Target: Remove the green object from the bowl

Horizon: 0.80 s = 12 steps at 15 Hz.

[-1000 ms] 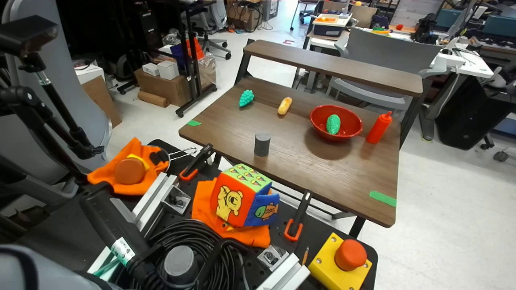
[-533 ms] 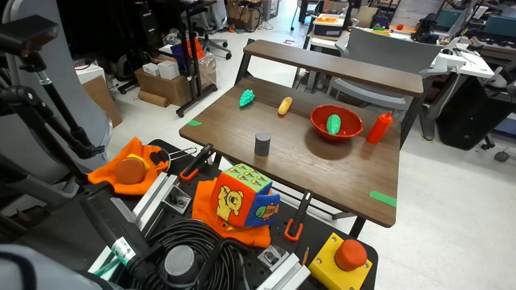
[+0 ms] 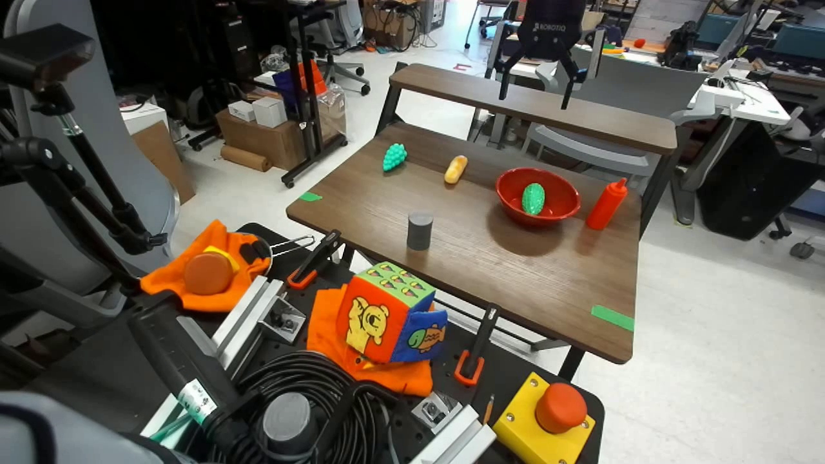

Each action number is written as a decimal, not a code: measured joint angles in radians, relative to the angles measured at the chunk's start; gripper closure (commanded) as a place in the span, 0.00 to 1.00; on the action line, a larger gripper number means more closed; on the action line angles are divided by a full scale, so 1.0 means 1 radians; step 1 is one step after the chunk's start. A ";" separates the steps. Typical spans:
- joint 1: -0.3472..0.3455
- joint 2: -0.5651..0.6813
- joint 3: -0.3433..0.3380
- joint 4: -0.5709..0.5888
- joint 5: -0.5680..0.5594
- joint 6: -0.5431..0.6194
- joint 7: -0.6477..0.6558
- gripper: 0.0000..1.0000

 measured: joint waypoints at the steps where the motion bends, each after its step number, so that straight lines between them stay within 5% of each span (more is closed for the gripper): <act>1: -0.004 0.018 -0.001 0.000 0.000 0.028 0.000 0.00; 12: -0.095 0.236 -0.004 0.069 0.043 0.170 -0.001 0.00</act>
